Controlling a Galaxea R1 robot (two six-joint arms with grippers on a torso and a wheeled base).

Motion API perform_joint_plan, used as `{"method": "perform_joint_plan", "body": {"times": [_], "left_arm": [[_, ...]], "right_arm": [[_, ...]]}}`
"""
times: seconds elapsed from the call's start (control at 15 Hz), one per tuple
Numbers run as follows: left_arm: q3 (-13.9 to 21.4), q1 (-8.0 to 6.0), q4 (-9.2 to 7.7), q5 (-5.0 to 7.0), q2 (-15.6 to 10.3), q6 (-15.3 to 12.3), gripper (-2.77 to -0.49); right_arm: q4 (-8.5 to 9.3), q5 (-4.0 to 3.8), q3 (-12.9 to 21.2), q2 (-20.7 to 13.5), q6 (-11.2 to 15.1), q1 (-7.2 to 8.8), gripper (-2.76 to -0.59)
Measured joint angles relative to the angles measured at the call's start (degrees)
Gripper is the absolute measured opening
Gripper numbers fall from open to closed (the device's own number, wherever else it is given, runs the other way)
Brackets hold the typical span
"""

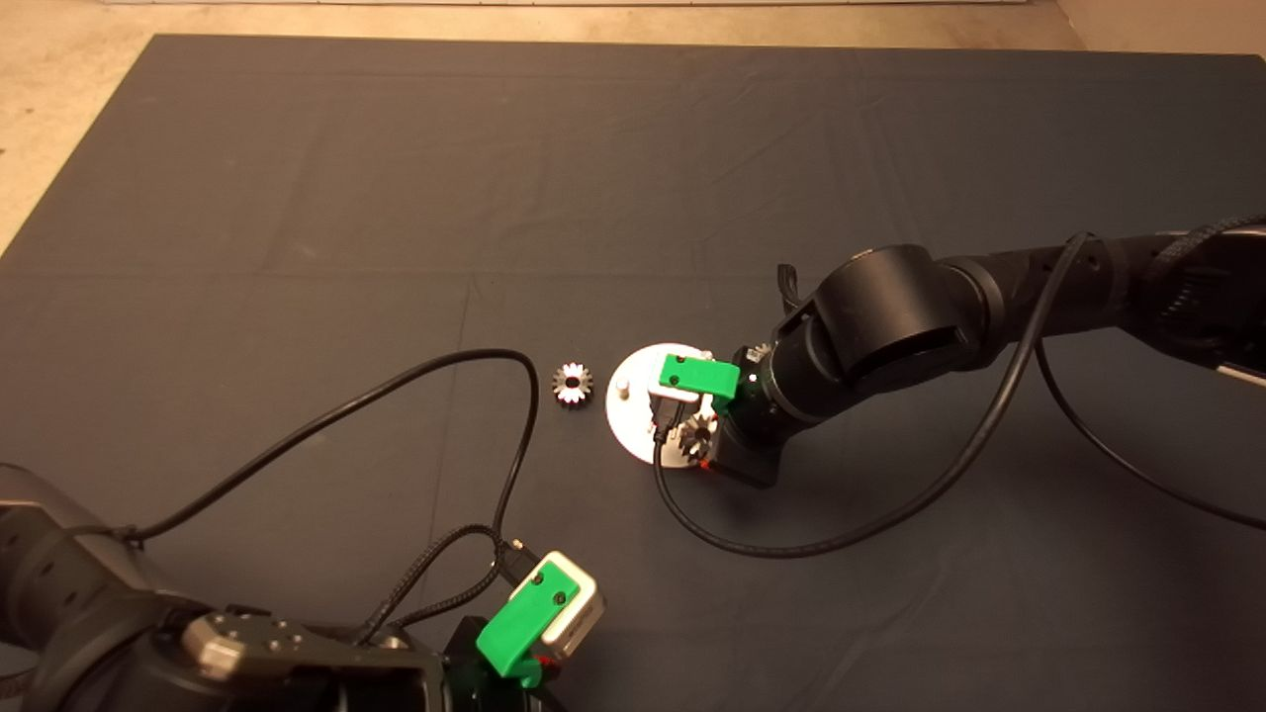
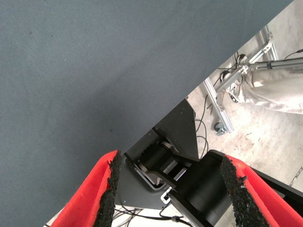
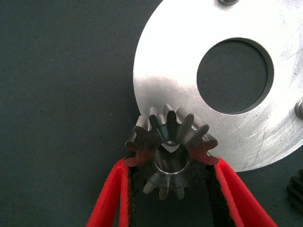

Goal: Install three planetary gears onto the carrier pins

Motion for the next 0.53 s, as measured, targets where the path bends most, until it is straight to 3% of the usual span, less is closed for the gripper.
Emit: {"method": "perform_joint_plan", "body": {"times": [0.53], "left_arm": [[0.0, 0.0, -0.02, 0.0, 0.0, 0.0, -1.8]], "right_arm": [[-0.44, 0.2, -0.26, 0.0, -0.27, 0.0, -2.54]]}}
